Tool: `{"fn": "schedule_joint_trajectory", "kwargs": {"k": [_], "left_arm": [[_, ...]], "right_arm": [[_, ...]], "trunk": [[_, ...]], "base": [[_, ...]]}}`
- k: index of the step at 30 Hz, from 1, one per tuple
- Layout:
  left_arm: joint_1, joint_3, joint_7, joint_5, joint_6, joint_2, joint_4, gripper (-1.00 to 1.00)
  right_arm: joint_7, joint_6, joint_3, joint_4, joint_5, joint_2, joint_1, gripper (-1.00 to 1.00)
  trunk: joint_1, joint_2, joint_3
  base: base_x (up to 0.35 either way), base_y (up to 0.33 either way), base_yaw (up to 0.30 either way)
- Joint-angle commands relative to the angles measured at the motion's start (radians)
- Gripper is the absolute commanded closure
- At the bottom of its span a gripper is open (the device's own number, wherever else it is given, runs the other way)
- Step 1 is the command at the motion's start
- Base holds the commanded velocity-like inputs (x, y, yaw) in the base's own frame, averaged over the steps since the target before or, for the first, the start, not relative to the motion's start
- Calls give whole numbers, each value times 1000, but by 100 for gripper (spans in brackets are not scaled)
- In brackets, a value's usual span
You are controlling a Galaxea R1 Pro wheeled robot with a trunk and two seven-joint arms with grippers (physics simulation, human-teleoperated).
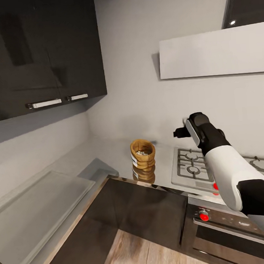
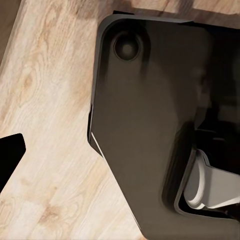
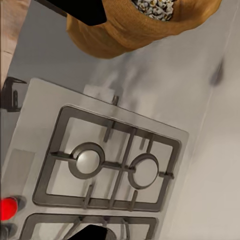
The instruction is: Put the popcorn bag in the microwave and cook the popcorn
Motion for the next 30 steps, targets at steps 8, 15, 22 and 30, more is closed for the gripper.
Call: {"fn": "schedule_joint_trajectory", "kwargs": {"k": [8, 15, 22, 30], "left_arm": [[1, 4, 1, 0, 1, -1, -2, -100], [1, 4, 0, 0, 1, 2, -1, -100], [1, 3, -1, 0, 1, 0, -1, -100], [1, 3, -2, 0, -1, 1, -1, -100]], "right_arm": [[-3, 7, -47, 5, -3, 0, 0, -100], [-3, 7, -49, 12, -2, 0, 2, -100], [-2, 6, -49, 70, -3, 0, 3, -100], [0, 5, -49, 126, -3, 0, 3, -100]], "trunk": [[0, -1, 0], [0, -1, 0], [0, -1, 0], [0, -1, 0]], "base": [[35, -125, 73], [171, -224, 269], [55, -63, 278], [11, -9, 278]]}}
